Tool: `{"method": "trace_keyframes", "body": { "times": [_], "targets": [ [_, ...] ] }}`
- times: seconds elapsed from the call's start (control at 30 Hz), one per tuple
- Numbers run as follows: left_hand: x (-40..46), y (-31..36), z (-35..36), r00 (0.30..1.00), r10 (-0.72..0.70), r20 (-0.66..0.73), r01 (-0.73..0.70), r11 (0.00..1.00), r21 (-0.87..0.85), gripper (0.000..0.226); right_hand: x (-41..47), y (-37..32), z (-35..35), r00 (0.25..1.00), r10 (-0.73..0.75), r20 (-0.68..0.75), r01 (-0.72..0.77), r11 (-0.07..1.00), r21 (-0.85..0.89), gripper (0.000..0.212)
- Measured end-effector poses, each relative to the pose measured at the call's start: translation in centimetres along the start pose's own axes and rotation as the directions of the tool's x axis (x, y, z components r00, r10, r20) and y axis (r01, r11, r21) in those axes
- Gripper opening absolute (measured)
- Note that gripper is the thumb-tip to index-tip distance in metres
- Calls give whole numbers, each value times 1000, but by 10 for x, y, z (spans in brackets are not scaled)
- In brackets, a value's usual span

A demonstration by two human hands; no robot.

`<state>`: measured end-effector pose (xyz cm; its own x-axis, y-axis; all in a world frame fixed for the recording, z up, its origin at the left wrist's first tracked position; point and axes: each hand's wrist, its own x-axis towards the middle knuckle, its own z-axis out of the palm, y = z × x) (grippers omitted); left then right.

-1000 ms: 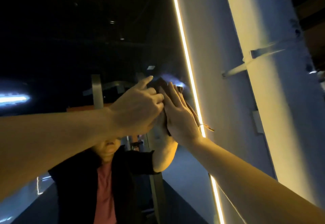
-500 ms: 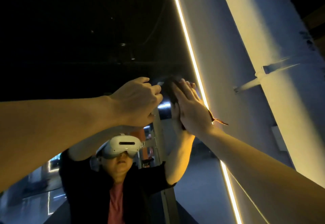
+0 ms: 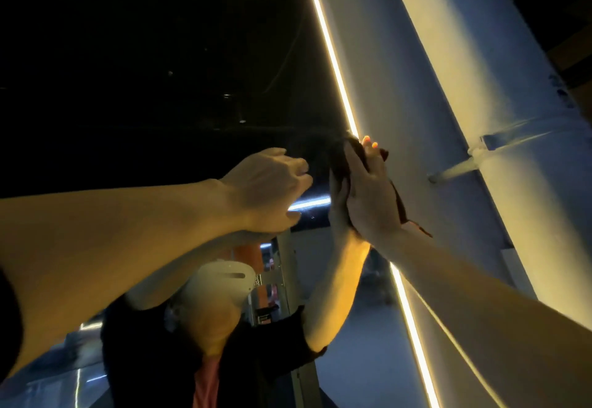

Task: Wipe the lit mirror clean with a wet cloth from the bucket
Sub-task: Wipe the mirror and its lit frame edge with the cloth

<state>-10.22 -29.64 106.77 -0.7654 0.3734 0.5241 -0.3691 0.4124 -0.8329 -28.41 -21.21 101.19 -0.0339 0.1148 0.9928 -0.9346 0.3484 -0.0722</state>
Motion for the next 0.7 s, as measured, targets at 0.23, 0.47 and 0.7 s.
{"method": "trace_keyframes", "body": {
  "times": [0.23, 0.47, 0.7],
  "targets": [
    [22, 27, 10, 999, 40, 29, -37, 994, -104, 72, 54, 2, 5, 973, 200, -119, -203, 979, -14, 42],
    [22, 30, 10, 997, 35, 63, -31, 998, -60, 76, 69, 1, 2, 954, 292, -64, -292, 956, 9, 39],
    [21, 38, 13, 995, -17, 103, 17, 1000, -3, 74, 31, 6, 14, 908, 307, -285, -320, 948, 3, 33]
  ]
}}
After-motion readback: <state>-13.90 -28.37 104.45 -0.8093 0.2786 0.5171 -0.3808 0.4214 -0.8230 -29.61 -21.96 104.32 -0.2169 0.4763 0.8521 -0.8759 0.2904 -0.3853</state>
